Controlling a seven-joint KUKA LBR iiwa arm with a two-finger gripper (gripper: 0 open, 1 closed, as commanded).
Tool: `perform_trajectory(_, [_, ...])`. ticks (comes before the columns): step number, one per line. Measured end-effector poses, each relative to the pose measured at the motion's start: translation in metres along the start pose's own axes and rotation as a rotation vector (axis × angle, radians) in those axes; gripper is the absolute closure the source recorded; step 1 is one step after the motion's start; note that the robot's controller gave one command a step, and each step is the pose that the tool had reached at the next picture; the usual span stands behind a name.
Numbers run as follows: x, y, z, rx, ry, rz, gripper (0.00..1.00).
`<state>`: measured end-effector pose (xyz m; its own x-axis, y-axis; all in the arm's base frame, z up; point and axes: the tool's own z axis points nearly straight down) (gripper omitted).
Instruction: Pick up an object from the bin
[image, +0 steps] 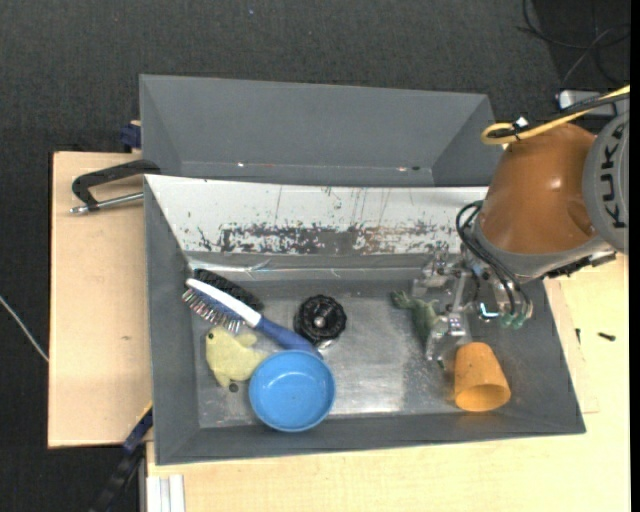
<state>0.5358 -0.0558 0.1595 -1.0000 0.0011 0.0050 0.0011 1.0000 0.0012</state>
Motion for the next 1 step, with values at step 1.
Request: perform_trajectory(1, [-0.0459,-0.0212,0.0872,0.002,-0.013,-0.190,0.00])
